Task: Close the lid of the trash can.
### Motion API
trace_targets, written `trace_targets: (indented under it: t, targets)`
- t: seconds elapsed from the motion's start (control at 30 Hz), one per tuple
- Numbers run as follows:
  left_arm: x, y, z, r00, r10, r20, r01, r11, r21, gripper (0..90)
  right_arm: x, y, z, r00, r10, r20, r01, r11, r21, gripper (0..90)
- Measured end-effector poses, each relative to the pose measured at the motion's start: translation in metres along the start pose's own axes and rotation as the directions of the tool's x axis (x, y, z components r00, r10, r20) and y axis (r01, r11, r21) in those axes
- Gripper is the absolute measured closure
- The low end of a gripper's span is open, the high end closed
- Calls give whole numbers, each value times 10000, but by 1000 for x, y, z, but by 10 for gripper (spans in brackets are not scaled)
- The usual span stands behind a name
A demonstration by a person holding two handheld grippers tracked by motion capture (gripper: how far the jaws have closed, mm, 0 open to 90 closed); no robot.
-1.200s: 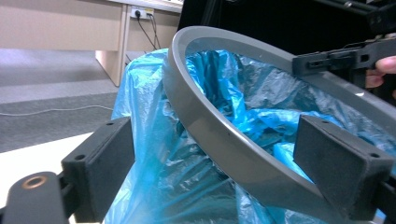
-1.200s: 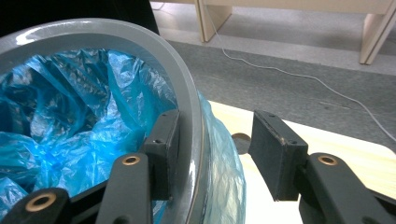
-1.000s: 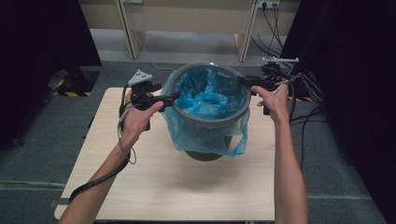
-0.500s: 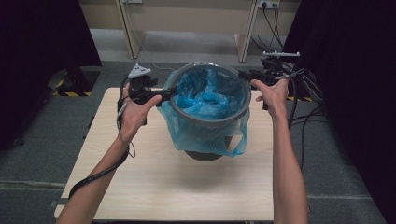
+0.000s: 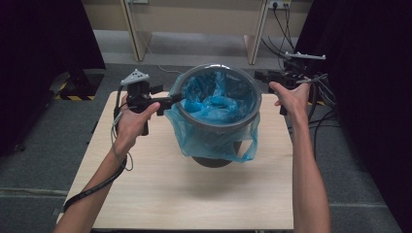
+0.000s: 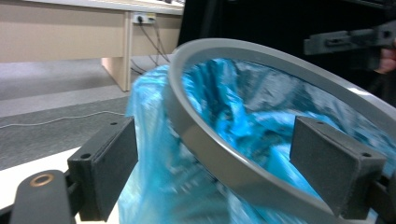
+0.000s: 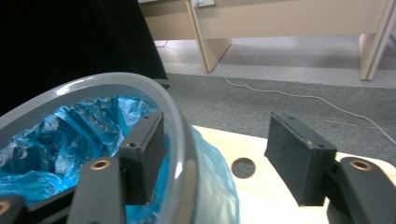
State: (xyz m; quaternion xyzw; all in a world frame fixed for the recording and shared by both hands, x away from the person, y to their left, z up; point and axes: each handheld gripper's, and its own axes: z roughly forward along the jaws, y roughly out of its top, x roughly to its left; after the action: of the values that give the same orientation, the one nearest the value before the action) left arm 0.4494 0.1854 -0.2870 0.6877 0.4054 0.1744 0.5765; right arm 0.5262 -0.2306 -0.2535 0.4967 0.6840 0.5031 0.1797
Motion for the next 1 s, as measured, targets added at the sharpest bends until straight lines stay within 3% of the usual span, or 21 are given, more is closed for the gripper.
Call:
trace_targets:
  t: [0.13,0.33,0.7,0.9,1.0]
  targets:
    - [-4,-8,-12,9990,123,419,-123,9999,-2,147,-5,-4,-9,9986,-308,436,303,9995,107,313]
    - [0,-30,-21,9971,26,756,-28,10000,26,146,-10,-13,-16,9966,-435,706,428,9990,117,239]
    - [14,-65,-27,9934,-446,1053,473,9986,-241,146,-17,-36,-25,9959,-566,708,560,9984,111,214]
    - [14,-81,-34,9916,-384,1233,425,9986,-305,146,-17,-46,-31,9961,-611,630,613,9981,-8,209]
    - [13,-91,-37,9931,-105,1166,139,9995,-286,146,-16,-53,-35,9962,-643,590,647,9979,-54,207]
